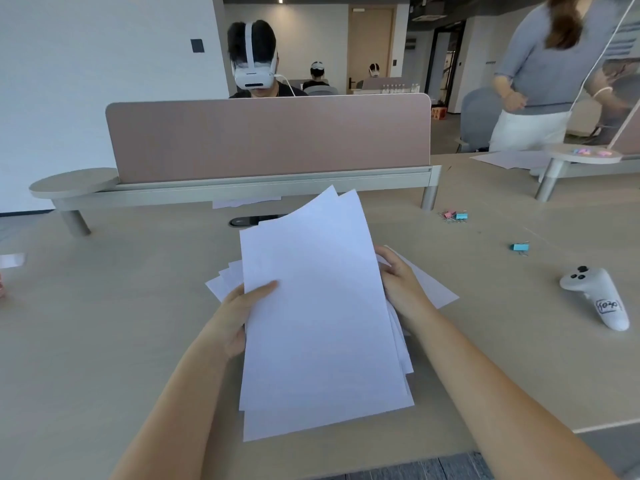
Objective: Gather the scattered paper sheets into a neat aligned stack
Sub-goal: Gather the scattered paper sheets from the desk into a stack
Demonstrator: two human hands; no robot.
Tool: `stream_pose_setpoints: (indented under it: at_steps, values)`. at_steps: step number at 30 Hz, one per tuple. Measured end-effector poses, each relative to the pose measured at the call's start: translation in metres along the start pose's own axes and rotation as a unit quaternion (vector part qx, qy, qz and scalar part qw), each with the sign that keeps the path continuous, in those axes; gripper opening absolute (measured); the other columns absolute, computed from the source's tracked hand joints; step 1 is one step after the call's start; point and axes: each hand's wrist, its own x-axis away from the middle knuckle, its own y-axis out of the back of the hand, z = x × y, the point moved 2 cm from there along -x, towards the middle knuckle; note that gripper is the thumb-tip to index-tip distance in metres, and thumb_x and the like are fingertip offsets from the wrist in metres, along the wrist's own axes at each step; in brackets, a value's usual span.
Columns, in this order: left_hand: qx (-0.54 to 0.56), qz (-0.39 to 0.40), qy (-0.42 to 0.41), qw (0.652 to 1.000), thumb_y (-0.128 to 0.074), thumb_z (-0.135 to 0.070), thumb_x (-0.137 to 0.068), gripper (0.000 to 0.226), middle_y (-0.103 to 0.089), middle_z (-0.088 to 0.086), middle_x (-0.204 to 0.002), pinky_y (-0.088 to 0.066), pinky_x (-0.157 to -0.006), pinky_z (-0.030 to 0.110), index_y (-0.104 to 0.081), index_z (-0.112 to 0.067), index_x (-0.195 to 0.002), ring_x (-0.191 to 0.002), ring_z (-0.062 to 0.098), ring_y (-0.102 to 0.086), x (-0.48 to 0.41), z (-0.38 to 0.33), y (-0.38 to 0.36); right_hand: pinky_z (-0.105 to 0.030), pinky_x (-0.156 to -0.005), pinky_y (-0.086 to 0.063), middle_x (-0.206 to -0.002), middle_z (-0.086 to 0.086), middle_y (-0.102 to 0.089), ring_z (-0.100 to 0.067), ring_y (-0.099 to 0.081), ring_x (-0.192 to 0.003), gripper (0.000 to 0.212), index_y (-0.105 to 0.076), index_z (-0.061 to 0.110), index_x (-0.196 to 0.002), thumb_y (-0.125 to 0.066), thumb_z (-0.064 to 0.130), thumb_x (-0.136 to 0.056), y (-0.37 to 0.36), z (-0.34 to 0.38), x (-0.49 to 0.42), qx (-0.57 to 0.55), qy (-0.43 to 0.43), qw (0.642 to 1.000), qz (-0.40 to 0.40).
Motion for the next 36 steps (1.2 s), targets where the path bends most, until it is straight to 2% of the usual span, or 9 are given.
stream_pose_setpoints:
  at_steps: [3,7,11,14,17,23,27,33,36]
  values:
    - [-0.005,0.002,-0.019,1.0,-0.068,-0.005,-0.101,0.036,-0.081,0.013,-0.128,-0.069,-0.079,0.045,-0.071,-0.012,-0.137,-0.105,0.032,-0.082,0.007,0.002,0.001,-0.031,-0.086,-0.056,-0.121,-0.002,-0.076,-0.019,-0.072,-0.107,0.025,-0.072,0.023,-0.123,-0.057,0.028,-0.103,0.013,0.013,-0.01,-0.022,-0.031,0.999,0.031]
    - [-0.023,-0.004,-0.058,0.998,-0.065,0.001,-0.102,0.03,-0.085,0.01,-0.116,-0.069,-0.072,0.041,-0.074,-0.011,-0.128,-0.094,0.028,-0.084,0.012,0.001,-0.003,-0.044,-0.108,-0.049,-0.139,-0.011,-0.057,-0.029,-0.059,-0.126,0.042,-0.062,0.013,-0.134,-0.067,0.033,-0.097,0.062,0.021,-0.026,0.089,-0.152,0.982,-0.069]
    - [-0.022,-0.018,-0.071,0.997,-0.067,-0.002,-0.101,0.032,-0.08,0.016,-0.128,-0.067,-0.088,0.051,-0.072,-0.012,-0.131,-0.101,0.033,-0.081,0.009,0.002,-0.001,-0.045,-0.101,-0.054,-0.131,-0.015,-0.051,-0.03,-0.059,-0.122,0.046,-0.05,0.011,-0.128,-0.074,0.027,-0.093,0.069,0.019,-0.025,0.111,-0.224,0.966,-0.064]
    - [-0.074,-0.027,-0.099,0.992,-0.067,-0.001,-0.102,0.043,-0.081,0.012,-0.128,-0.066,-0.089,0.053,-0.065,-0.017,-0.141,-0.106,0.034,-0.081,0.01,0.004,-0.005,-0.037,-0.079,-0.059,-0.122,-0.014,-0.049,-0.03,-0.065,-0.091,0.042,-0.051,0.007,-0.125,-0.074,0.02,-0.092,0.064,0.018,-0.029,0.063,-0.243,0.966,-0.06]
    - [-0.115,-0.031,-0.116,0.986,-0.066,-0.001,-0.103,0.046,-0.079,0.013,-0.131,-0.063,-0.094,0.06,-0.06,-0.02,-0.145,-0.112,0.039,-0.079,0.008,0.009,-0.005,-0.03,-0.066,-0.048,-0.104,-0.015,-0.056,-0.026,-0.059,-0.076,0.029,-0.059,0.001,-0.115,-0.072,0.016,-0.093,0.058,0.019,-0.034,0.062,-0.254,0.964,-0.043]
    - [-0.124,-0.045,-0.125,0.983,-0.064,0.001,-0.104,0.045,-0.08,0.009,-0.129,-0.064,-0.093,0.051,-0.061,-0.021,-0.143,-0.111,0.033,-0.08,0.007,0.009,-0.006,-0.033,-0.076,-0.058,-0.097,-0.005,-0.075,-0.022,-0.072,-0.083,0.018,-0.07,0.008,-0.111,-0.069,0.017,-0.095,0.044,0.012,-0.038,0.228,-0.27,0.932,0.086]
    - [-0.077,-0.054,-0.107,0.99,-0.065,-0.001,-0.103,0.039,-0.08,0.012,-0.13,-0.066,-0.084,0.045,-0.066,-0.013,-0.141,-0.111,0.035,-0.08,0.004,0.007,0.001,-0.018,-0.062,-0.057,-0.098,0.007,-0.08,-0.008,-0.077,-0.083,0.029,-0.072,0.021,-0.118,-0.06,0.004,-0.099,0.045,0.01,-0.037,0.193,-0.201,0.957,0.082]
    - [-0.093,-0.072,-0.099,0.988,-0.068,-0.008,-0.102,0.029,-0.084,0.009,-0.12,-0.064,-0.091,0.047,-0.074,-0.014,-0.13,-0.11,0.034,-0.081,0.007,0.002,-0.001,-0.042,-0.101,-0.052,-0.124,-0.002,-0.077,-0.025,-0.072,-0.114,0.029,-0.071,0.021,-0.128,-0.06,0.015,-0.102,0.083,0.048,-0.042,0.216,-0.145,0.955,0.143]
    - [-0.118,-0.08,-0.1,0.985,-0.068,-0.012,-0.103,0.025,-0.085,0.009,-0.118,-0.063,-0.097,0.053,-0.076,-0.014,-0.126,-0.108,0.036,-0.081,0.007,0.001,-0.002,-0.035,-0.093,-0.055,-0.125,-0.004,-0.076,-0.021,-0.074,-0.106,0.027,-0.072,0.021,-0.126,-0.061,0.017,-0.102,0.092,0.081,-0.048,0.272,-0.179,0.92,0.217]
